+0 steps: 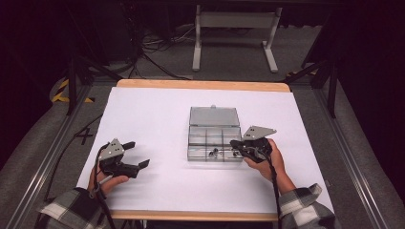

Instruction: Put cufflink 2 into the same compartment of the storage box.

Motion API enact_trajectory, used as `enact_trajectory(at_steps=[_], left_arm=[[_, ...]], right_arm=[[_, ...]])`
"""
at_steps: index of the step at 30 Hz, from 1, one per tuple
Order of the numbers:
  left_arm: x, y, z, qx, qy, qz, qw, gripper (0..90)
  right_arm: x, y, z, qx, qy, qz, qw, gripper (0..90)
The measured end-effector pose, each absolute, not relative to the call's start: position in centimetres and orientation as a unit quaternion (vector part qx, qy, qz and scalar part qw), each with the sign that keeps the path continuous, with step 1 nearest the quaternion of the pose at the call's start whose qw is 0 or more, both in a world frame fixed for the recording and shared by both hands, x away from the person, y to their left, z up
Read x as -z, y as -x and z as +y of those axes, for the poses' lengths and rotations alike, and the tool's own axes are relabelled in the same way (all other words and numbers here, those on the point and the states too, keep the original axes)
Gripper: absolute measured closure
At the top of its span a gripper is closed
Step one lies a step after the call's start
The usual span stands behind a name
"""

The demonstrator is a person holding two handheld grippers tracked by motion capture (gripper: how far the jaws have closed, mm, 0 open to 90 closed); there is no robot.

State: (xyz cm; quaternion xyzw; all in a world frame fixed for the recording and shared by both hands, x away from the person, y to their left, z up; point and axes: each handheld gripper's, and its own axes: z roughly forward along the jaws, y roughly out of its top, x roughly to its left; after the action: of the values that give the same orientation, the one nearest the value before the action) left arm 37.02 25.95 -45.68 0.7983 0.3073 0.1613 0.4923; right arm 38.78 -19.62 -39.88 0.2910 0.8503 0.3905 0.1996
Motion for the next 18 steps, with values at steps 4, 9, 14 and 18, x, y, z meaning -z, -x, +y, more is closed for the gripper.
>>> enact_trajectory(at_steps=[4, 9, 14, 18], left_arm=[[45.7, -37.0, 25.9, -0.161, -0.798, 0.307, 0.493, 8.9], [45.7, -37.0, 26.0, -0.161, -0.795, 0.309, 0.496, 8.9], [45.7, -37.0, 26.1, -0.163, -0.795, 0.304, 0.498, 8.3], [45.7, -36.9, 26.1, -0.161, -0.794, 0.307, 0.5, 8.2]], right_arm=[[40.3, -38.8, -19.2, -0.384, -0.286, 0.856, 0.196, 89.0], [40.5, -38.9, -19.1, -0.38, -0.288, 0.858, 0.194, 89.0], [40.7, -39.0, -19.0, -0.378, -0.288, 0.859, 0.19, 88.9], [41.1, -39.3, -18.9, -0.373, -0.291, 0.861, 0.186, 88.9]])
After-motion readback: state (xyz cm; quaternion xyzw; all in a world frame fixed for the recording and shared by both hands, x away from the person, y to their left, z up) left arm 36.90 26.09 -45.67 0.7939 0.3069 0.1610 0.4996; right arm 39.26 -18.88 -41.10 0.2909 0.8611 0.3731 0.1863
